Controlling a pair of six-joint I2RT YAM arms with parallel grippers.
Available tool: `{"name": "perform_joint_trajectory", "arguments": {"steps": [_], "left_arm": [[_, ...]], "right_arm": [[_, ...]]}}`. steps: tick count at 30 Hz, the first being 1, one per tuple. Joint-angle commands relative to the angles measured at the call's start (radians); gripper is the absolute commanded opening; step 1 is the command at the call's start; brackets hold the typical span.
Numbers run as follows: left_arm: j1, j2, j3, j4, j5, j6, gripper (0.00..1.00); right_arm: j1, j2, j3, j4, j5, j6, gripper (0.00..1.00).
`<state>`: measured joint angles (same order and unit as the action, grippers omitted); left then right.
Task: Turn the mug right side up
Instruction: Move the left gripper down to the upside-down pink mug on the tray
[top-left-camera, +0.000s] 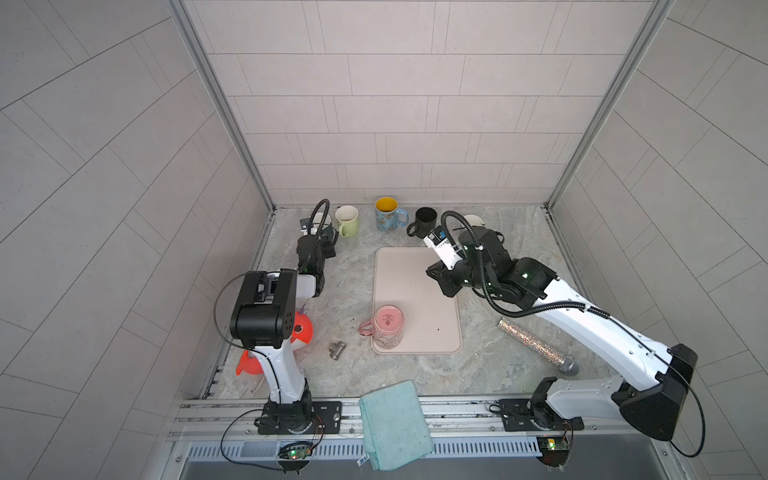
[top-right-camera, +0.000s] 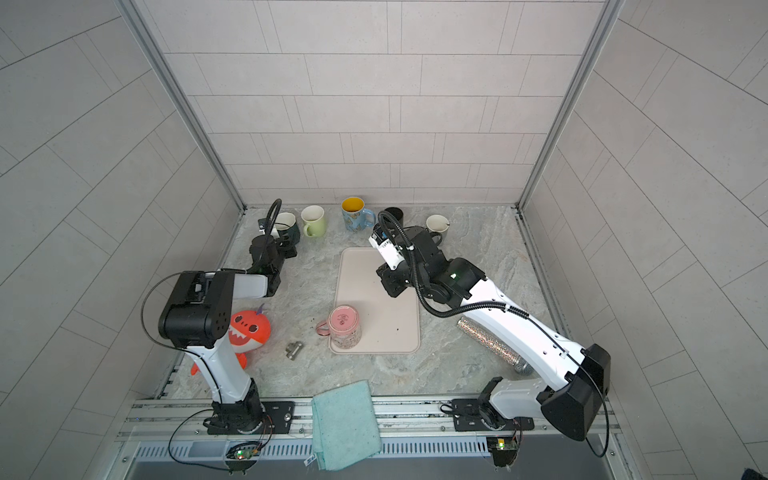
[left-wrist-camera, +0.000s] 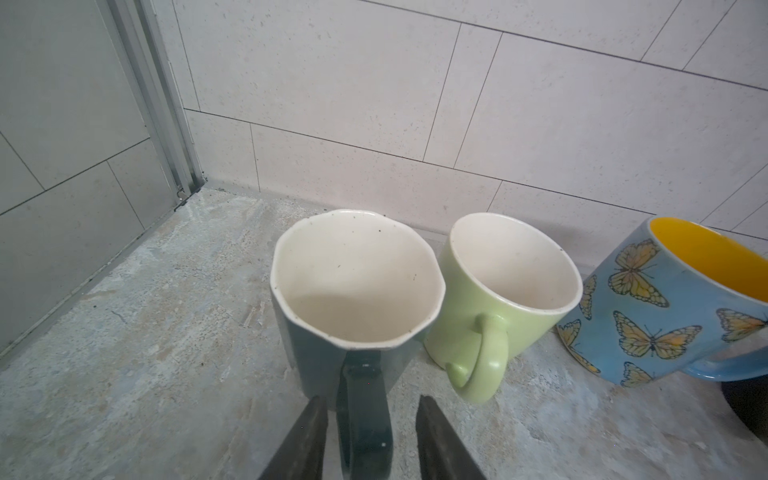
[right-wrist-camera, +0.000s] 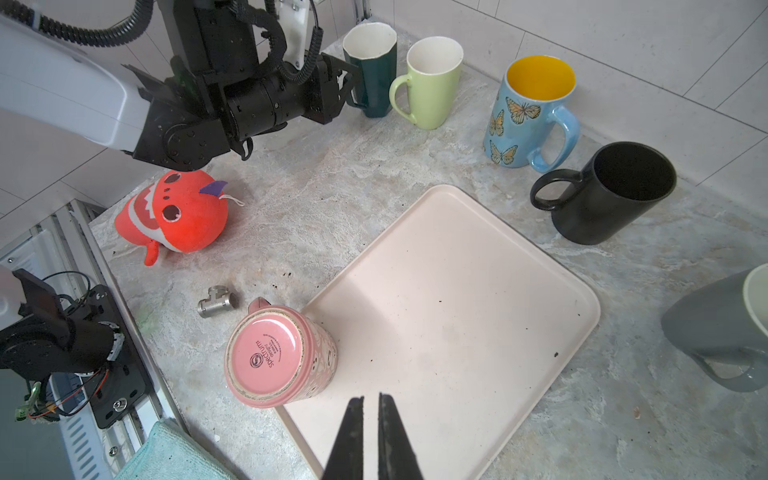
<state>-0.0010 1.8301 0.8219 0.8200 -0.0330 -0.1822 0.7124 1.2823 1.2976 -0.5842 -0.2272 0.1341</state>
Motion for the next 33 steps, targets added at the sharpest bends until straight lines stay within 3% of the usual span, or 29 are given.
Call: {"name": "perform_joint_trajectory", "arguments": {"steps": [1, 4, 8, 17, 22, 28, 33], "left_arm": [[0.004, -0.089, -0.046, -0.041, -0.021, -0.006, 0.41], [0.004, -0.186, -0.081, -0.107, 0.008, -0.048, 0.41], [0.001, -0.357, -0.09, -0.321, 0.08, -0.143, 0.41], [-0.005, -0.656, 0.119, -1.176, 0.332, -0.341, 0.41], [-0.003, -0.704, 0.159, -1.472, 0.551, -0.446, 0.41], [-0.006, -0.647, 0.182, -1.714, 0.781, -0.562, 0.42], [-0.005, -0.691, 0.095, -1.669, 0.837, -0.754, 0.48]], "right_arm": [[-0.002, -0.039, -0.02, 0.028, -0.014, 0.016, 0.1], [-0.002, -0.058, -0.044, 0.047, -0.022, 0.028, 0.1], [0.0, -0.078, -0.073, 0.069, -0.032, 0.044, 0.1], [0.001, -0.08, -0.093, 0.055, -0.049, 0.058, 0.12], [0.001, -0.072, -0.09, 0.041, -0.051, 0.058, 0.13], [0.001, -0.067, -0.105, 0.057, -0.071, 0.076, 0.13], [0.001, -0.072, -0.122, 0.072, -0.083, 0.094, 0.13]]}}
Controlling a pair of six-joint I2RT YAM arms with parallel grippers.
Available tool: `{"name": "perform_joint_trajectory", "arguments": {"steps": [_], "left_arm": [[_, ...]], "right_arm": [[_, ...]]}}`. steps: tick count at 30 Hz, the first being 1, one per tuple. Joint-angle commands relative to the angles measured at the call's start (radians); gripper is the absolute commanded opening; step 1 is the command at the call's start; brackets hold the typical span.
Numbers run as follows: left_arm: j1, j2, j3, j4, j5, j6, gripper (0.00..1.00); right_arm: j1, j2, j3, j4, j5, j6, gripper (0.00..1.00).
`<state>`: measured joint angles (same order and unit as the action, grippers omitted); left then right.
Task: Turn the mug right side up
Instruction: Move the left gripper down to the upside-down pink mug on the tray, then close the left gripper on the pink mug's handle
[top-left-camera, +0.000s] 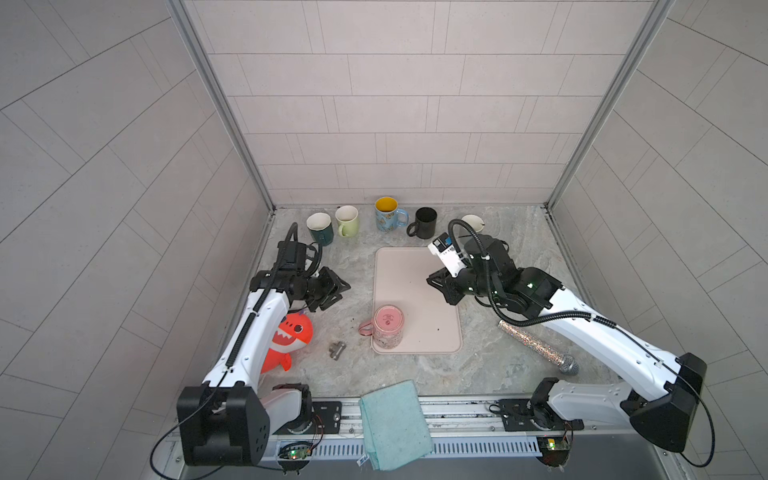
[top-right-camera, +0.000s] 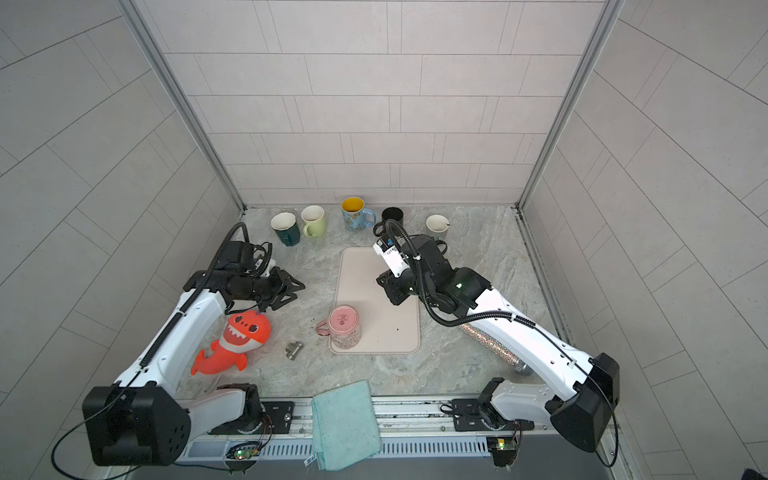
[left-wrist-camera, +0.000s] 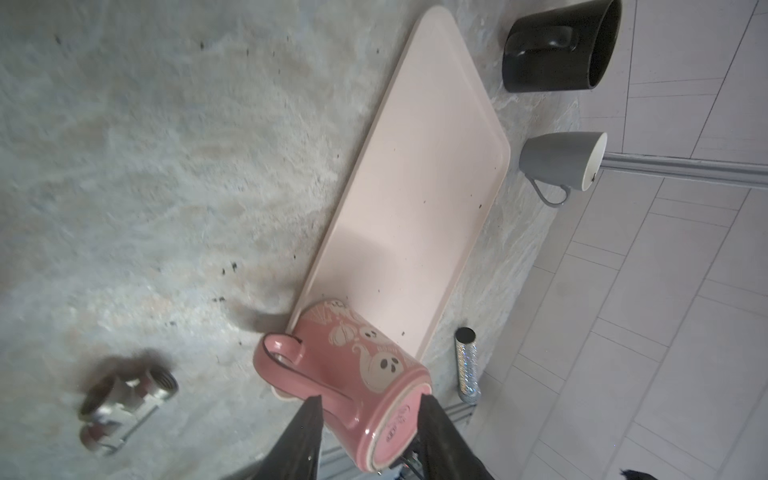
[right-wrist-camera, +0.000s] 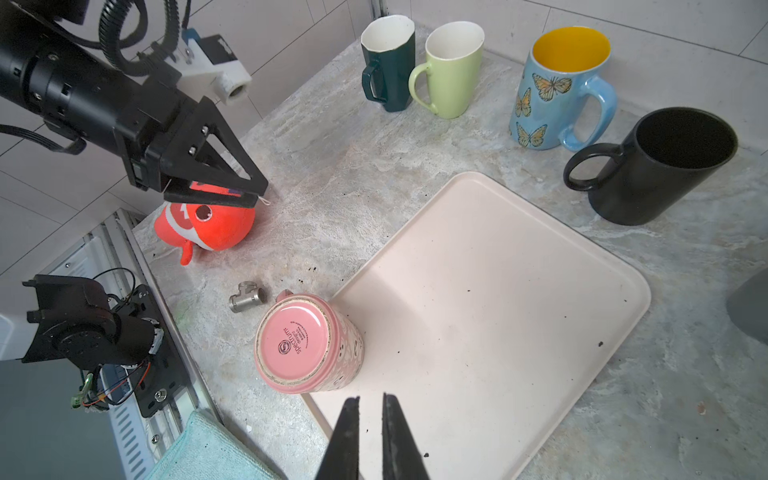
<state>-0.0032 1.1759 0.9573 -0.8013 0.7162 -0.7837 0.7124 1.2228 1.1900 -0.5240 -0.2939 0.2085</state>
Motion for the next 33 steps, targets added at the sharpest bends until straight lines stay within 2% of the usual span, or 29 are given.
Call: {"name": "perform_joint_trajectory", "arguments": {"steps": [1, 3, 11, 22, 33], "left_arm": [[-0.004, -0.053, -0.068, -0.024, 0.099, -0.201, 0.49], [-0.004, -0.086, -0.136, 0.032, 0.124, -0.306, 0.49], [-0.006, -0.195, -0.301, 0.058, 0.066, -0.54, 0.51], [-0.052, -0.141, -0.359, 0.191, 0.051, -0.743, 0.54], [-0.208, 0.001, -0.368, 0.369, 0.041, -0.863, 0.54]], "right_arm": [[0.002, -0.014, -0.017, 0.012, -0.017, 0.022, 0.13], [0.001, -0.016, -0.02, 0.01, -0.019, 0.024, 0.13], [0.001, -0.014, -0.032, 0.009, -0.027, 0.036, 0.13], [0.001, 0.01, -0.035, 0.027, -0.053, 0.031, 0.13], [-0.001, 0.025, -0.043, 0.03, -0.057, 0.026, 0.13]]}}
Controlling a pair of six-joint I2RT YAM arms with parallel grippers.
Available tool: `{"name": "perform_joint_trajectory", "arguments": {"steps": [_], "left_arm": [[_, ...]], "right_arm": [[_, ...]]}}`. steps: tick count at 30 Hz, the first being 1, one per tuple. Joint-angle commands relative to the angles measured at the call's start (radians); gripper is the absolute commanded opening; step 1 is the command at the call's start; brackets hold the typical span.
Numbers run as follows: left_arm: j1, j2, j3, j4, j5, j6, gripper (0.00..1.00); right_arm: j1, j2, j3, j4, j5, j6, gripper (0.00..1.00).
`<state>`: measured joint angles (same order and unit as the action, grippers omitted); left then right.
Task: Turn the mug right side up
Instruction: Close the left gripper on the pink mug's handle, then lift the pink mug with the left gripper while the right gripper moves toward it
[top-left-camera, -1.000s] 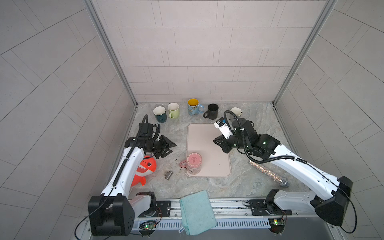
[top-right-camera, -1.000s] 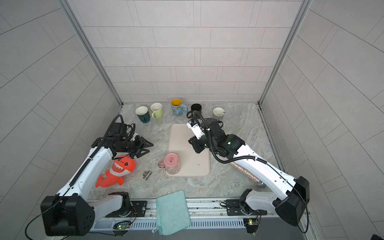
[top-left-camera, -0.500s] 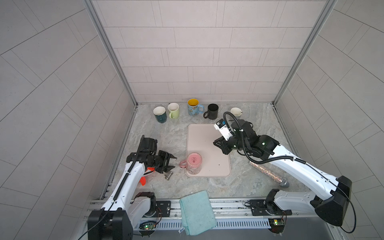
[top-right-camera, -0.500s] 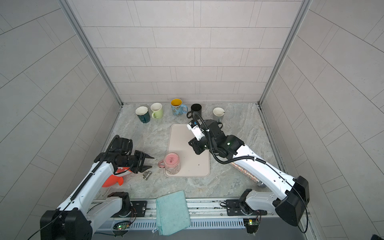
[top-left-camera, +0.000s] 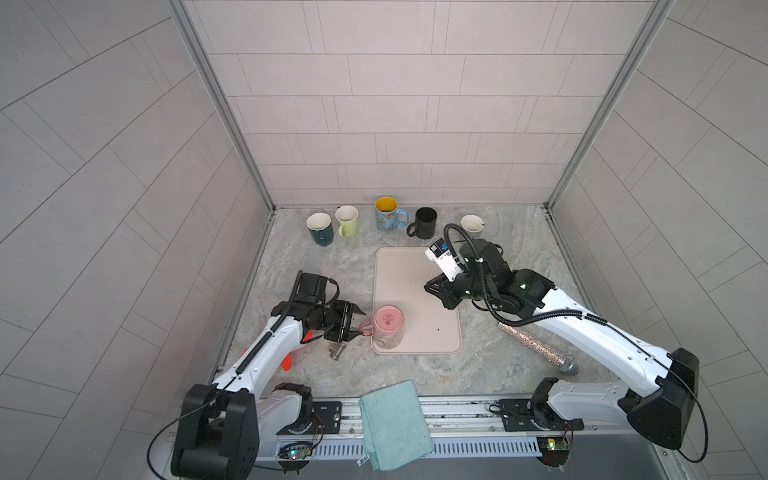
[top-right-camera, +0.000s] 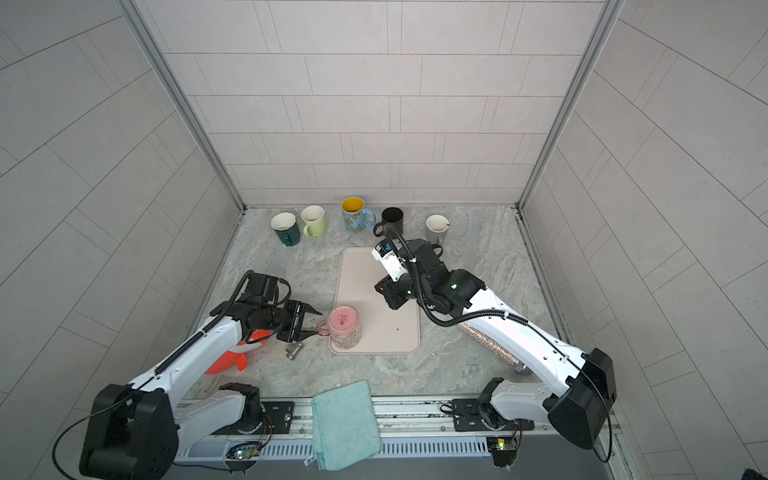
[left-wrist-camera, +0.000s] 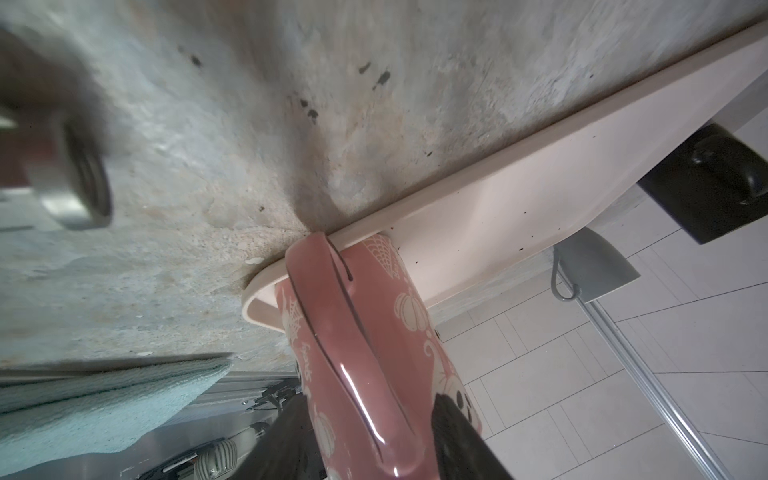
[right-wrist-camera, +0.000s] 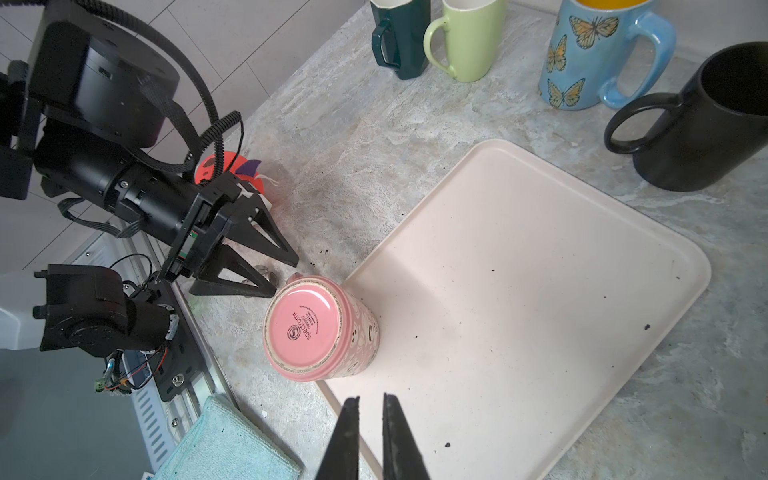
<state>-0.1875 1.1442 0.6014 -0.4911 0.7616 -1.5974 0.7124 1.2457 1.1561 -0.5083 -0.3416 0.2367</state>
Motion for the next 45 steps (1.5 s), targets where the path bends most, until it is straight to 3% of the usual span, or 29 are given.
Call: {"name": "perform_joint_trajectory", "arguments": {"steps": [1, 8, 19, 29, 37, 45], "left_arm": [[-0.033, 0.054, -0.011, 0.068, 0.001, -0.048, 0.54], [-0.061, 0.122, -0.014, 0.087, 0.012, -0.04, 0.54], [-0.1, 0.168, -0.017, 0.158, 0.024, -0.066, 0.41], [-0.113, 0.183, -0.044, 0.247, 0.045, -0.106, 0.0], [-0.115, 0.146, -0.01, 0.391, 0.0, -0.107, 0.0], [-0.116, 0.129, 0.108, 0.539, -0.039, 0.004, 0.0]], "right_arm": [[-0.001, 0.002, -0.011, 0.014, -0.01, -0.001, 0.13], [-0.002, 0.007, -0.017, 0.014, -0.002, -0.002, 0.13], [-0.002, 0.021, -0.018, 0.017, 0.003, 0.004, 0.12], [-0.002, 0.02, -0.024, 0.019, 0.021, 0.011, 0.12], [-0.004, 0.018, -0.026, 0.017, 0.03, 0.014, 0.11], [-0.007, 0.012, -0.019, -0.004, 0.049, 0.002, 0.11]]}}
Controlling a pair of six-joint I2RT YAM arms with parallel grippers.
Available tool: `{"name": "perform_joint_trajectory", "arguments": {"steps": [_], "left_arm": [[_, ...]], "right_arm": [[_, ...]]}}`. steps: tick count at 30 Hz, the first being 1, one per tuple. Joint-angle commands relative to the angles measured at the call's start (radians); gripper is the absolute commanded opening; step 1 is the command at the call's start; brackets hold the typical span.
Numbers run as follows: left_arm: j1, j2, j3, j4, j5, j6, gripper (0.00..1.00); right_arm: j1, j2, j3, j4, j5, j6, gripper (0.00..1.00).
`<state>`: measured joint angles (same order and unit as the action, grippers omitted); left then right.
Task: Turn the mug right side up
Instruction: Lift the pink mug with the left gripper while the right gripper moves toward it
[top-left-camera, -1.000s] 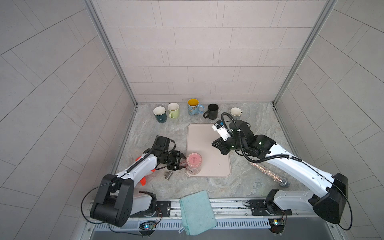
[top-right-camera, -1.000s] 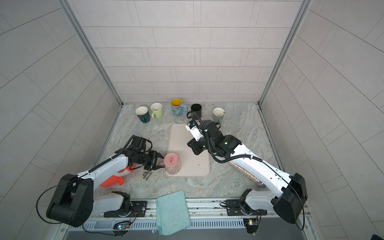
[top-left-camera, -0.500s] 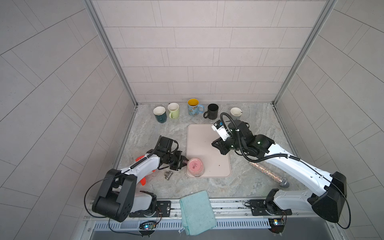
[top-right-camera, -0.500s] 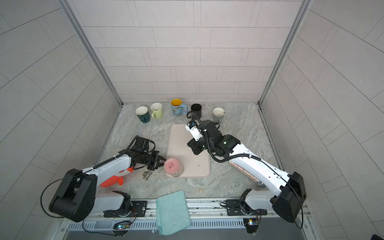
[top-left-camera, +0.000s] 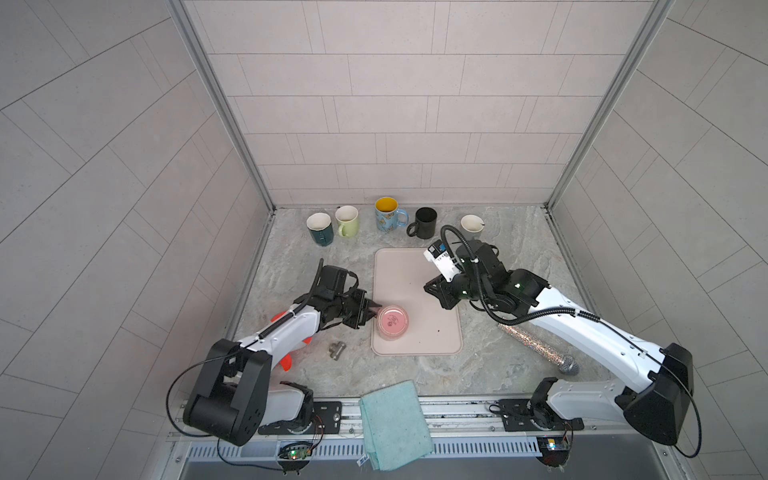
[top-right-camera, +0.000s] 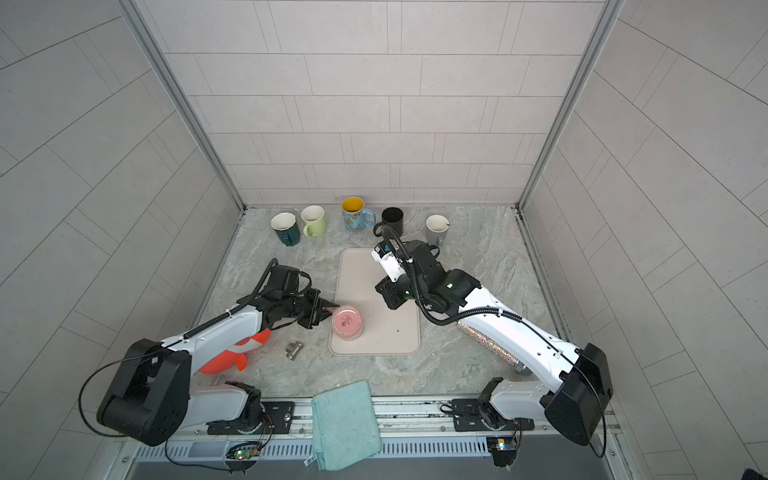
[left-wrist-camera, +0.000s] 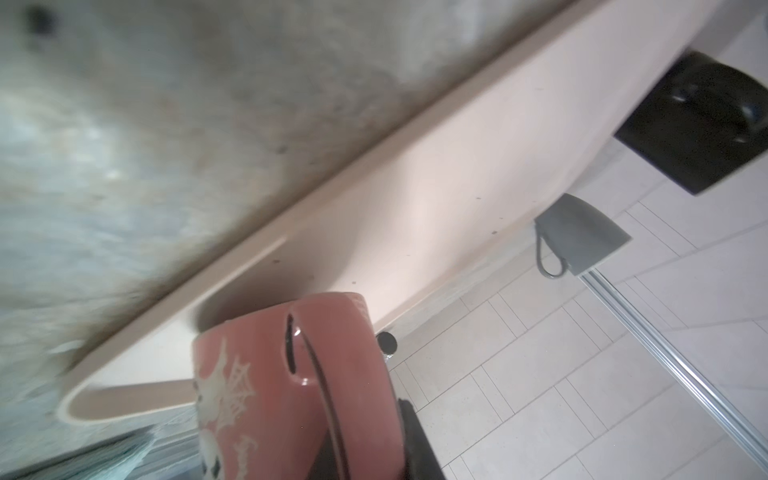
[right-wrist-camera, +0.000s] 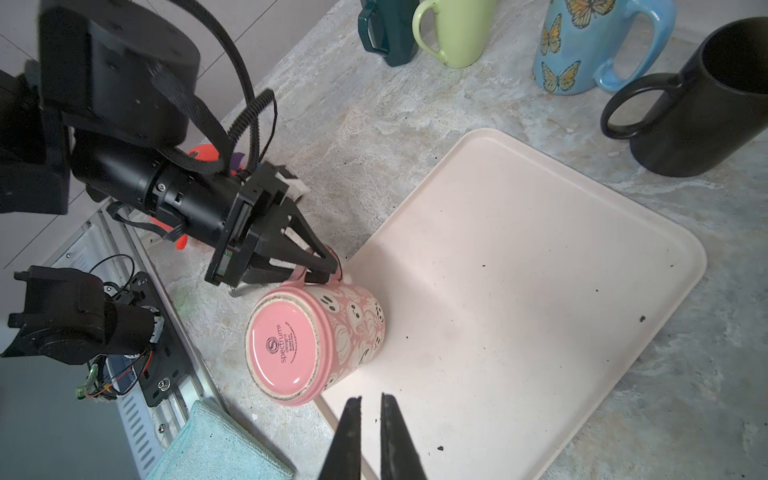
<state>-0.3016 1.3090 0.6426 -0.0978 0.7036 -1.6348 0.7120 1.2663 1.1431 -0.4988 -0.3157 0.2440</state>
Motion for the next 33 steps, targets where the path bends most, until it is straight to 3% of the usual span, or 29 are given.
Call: {"name": "perform_joint_trajectory", "arguments": {"steps": [1, 11, 14, 17, 20, 22, 26, 33], "left_arm": [[-0.003, -0.032, 0.079, 0.178, 0.023, 0.055, 0.0], [-0.027, 0.061, 0.29, 0.184, 0.172, 0.377, 0.0], [-0.045, 0.091, 0.356, 0.162, 0.226, 0.518, 0.0], [-0.076, 0.103, 0.442, 0.033, 0.248, 0.753, 0.0], [-0.13, 0.096, 0.553, -0.213, 0.15, 1.079, 0.0], [-0.164, 0.077, 0.575, -0.263, 0.1, 1.226, 0.0], [-0.205, 0.011, 0.519, -0.186, 0.025, 1.376, 0.0], [-0.276, -0.129, 0.333, 0.111, -0.107, 1.5, 0.0]], "right_arm": [[-0.007, -0.009, -0.004, -0.016, 0.027, -0.005, 0.11], [-0.023, -0.015, 0.021, -0.061, 0.064, -0.025, 0.11], [-0.027, -0.018, 0.033, -0.071, 0.083, -0.028, 0.11], [-0.029, -0.02, 0.053, -0.09, 0.103, -0.028, 0.11], [-0.034, -0.031, 0.072, -0.1, 0.124, -0.025, 0.11], [-0.036, -0.042, 0.082, -0.101, 0.141, -0.016, 0.12], [-0.039, -0.064, 0.101, -0.097, 0.192, 0.016, 0.14], [-0.041, -0.106, 0.089, 0.004, 0.175, 0.085, 0.16]]}}
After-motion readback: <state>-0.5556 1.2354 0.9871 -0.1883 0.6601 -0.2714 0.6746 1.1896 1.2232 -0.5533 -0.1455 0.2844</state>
